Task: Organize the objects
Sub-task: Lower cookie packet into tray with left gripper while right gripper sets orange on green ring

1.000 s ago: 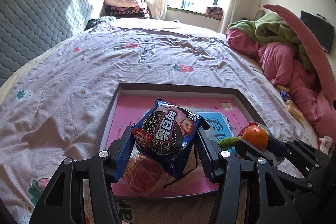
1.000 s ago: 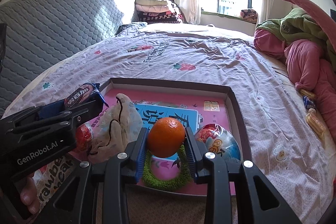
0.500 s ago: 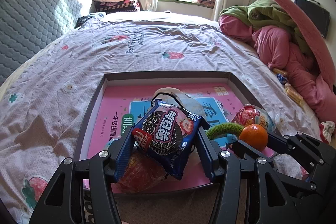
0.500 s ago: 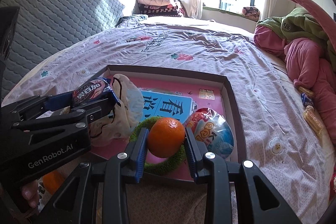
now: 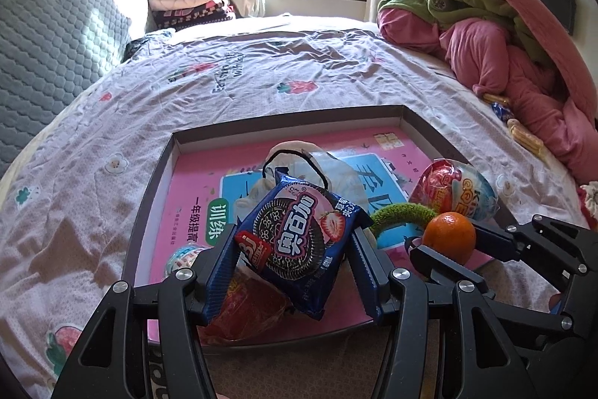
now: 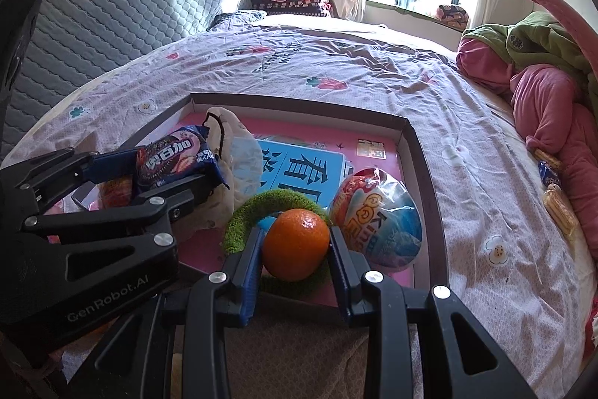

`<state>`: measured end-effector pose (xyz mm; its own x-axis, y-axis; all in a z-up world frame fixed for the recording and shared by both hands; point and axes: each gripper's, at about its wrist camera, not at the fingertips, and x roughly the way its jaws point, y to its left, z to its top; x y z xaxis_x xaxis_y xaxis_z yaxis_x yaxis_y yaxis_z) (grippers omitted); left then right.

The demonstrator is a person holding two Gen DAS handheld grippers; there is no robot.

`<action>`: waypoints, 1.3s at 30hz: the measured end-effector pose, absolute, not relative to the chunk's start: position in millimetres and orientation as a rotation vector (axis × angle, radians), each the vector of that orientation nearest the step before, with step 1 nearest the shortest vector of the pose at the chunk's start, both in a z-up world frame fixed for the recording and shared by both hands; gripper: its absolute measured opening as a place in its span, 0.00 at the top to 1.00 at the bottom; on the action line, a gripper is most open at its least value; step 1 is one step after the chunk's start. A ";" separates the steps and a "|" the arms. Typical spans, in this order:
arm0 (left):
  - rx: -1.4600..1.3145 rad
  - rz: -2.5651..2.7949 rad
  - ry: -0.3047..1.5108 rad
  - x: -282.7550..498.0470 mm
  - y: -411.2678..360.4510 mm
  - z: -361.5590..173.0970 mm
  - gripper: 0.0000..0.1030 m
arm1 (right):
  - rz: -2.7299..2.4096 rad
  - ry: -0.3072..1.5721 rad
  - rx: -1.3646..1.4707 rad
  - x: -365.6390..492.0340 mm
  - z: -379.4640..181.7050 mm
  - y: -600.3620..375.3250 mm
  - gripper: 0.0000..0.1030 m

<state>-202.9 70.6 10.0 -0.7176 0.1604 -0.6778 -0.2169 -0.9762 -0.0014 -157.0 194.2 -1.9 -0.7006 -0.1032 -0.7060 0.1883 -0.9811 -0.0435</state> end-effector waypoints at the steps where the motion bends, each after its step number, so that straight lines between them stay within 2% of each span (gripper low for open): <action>1: -1.069 2.733 0.115 -202.8 71.4 9.8 0.42 | -2.754 0.170 1.134 -156.7 -2.2 194.3 0.67; 21: -1.163 2.703 0.095 -211.4 65.7 -2.8 0.41 | -2.739 0.093 1.139 -153.4 -3.7 206.6 0.67; 30: -1.232 2.645 0.007 -213.4 55.6 -7.2 0.41 | -2.735 0.059 1.145 -151.9 -2.5 210.6 0.62; 39: -1.253 2.614 -0.004 -209.3 55.5 -6.0 0.40 | -2.736 0.065 1.139 -149.5 -0.2 208.9 0.61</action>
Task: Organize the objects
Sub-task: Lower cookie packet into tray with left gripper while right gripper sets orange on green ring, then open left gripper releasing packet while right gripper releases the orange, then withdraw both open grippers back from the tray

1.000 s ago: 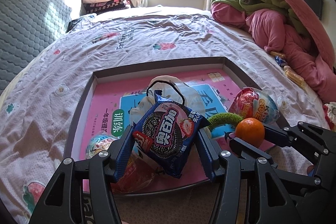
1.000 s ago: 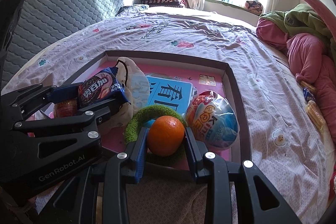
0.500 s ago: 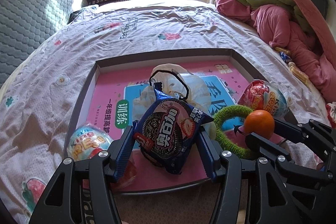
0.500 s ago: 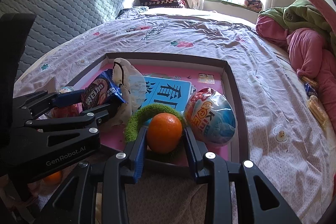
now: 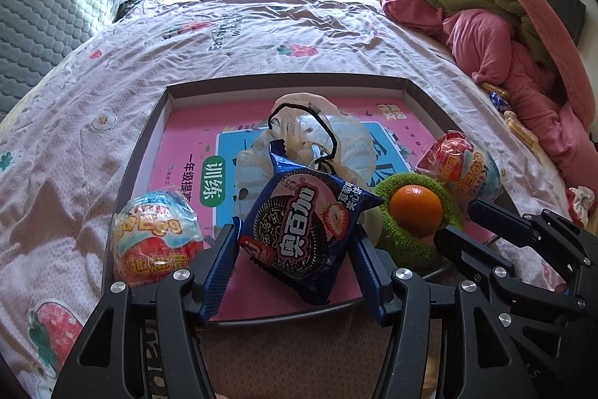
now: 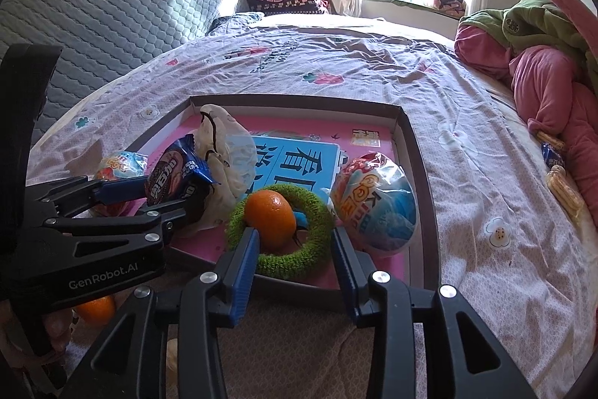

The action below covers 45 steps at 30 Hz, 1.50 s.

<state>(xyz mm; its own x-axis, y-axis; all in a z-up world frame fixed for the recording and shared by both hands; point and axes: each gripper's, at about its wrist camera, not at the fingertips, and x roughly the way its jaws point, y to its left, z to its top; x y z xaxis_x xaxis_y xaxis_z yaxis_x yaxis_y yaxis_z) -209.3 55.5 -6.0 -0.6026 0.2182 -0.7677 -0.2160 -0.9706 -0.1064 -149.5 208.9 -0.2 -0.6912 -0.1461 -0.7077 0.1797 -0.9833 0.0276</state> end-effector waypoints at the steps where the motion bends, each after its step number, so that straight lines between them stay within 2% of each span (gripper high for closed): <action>1: -1.255 2.611 -0.011 -208.5 54.9 -6.0 0.40 | -2.735 0.064 1.139 -149.3 0.0 208.9 0.61; 30: -1.210 2.613 0.009 -179.7 43.1 8.4 0.38 | -2.726 0.070 1.109 -136.6 6.3 204.7 0.53; 45: -1.159 2.658 -0.022 -169.4 39.6 20.0 0.35 | -2.744 0.066 1.104 -133.8 9.5 204.8 0.43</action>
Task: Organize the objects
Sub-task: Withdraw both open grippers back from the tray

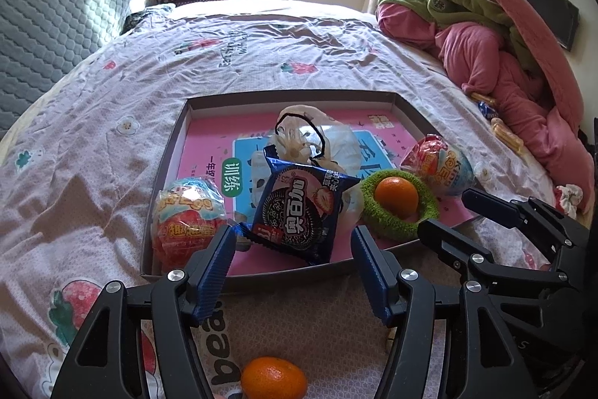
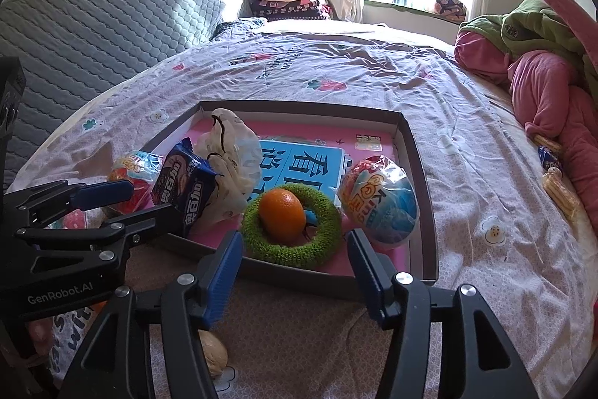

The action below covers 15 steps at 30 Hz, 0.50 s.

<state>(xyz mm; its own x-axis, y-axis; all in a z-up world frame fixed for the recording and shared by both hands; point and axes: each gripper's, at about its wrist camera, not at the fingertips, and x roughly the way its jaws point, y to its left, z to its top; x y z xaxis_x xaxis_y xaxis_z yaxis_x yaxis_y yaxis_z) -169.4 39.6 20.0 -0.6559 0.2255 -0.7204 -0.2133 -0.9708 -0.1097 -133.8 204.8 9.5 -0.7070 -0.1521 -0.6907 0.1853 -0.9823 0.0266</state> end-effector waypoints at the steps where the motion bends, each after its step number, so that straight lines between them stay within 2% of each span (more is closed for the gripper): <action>1: -1.153 2.660 -0.028 -168.0 38.9 21.6 0.34 | -2.748 0.069 1.101 -133.4 10.3 205.0 0.42; 15: -1.048 2.720 -0.154 -146.8 14.5 46.5 0.32 | -2.795 0.068 0.987 -112.6 29.9 204.8 0.37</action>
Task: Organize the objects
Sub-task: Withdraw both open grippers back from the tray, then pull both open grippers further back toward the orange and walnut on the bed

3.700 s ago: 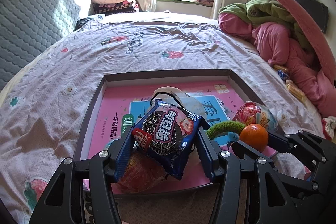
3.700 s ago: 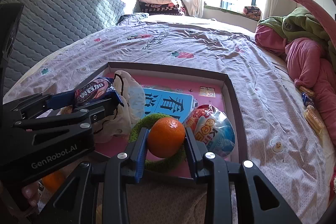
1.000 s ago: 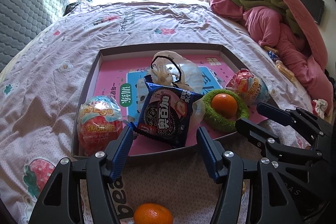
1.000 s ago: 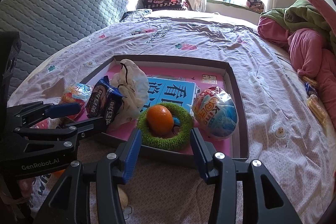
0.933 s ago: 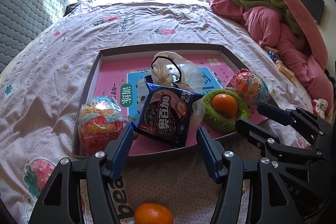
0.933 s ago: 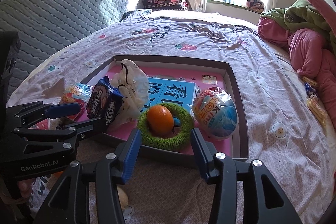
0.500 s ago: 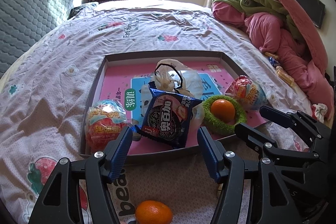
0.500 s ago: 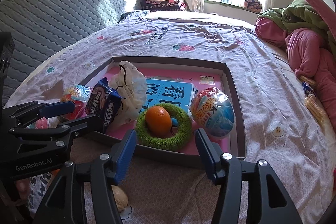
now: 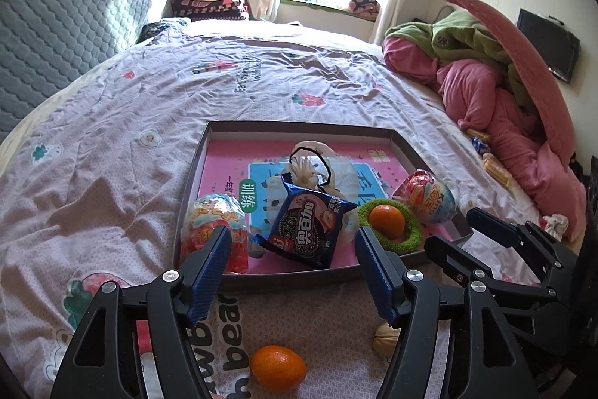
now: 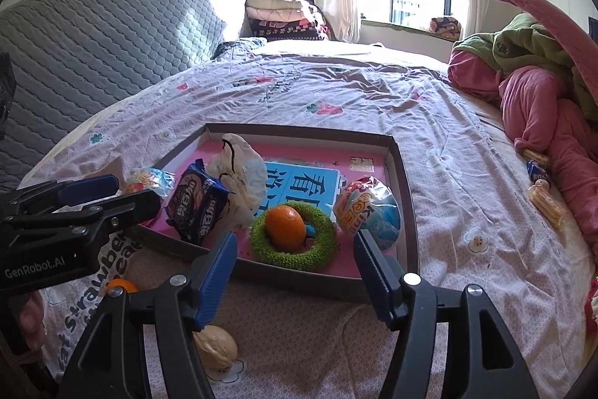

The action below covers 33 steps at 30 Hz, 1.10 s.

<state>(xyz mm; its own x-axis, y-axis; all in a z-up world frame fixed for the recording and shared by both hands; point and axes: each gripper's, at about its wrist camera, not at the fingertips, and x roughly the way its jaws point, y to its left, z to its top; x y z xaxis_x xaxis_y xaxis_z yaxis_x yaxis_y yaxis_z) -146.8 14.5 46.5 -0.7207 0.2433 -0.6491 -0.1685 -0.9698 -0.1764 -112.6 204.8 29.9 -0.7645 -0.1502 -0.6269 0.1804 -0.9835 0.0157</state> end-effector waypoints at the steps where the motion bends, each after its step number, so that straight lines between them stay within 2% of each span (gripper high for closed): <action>1: -1.046 2.725 -0.164 -146.5 12.2 47.3 0.32 | -2.799 0.068 0.978 -111.1 31.4 204.5 0.36; 11: -1.002 2.774 -0.145 -134.9 -1.1 54.3 0.28 | -2.803 0.007 0.930 -103.6 41.6 202.3 0.34; 33: -1.000 2.793 -0.128 -114.0 -20.2 54.0 0.27 | -2.767 0.016 0.877 -81.7 50.6 199.9 0.25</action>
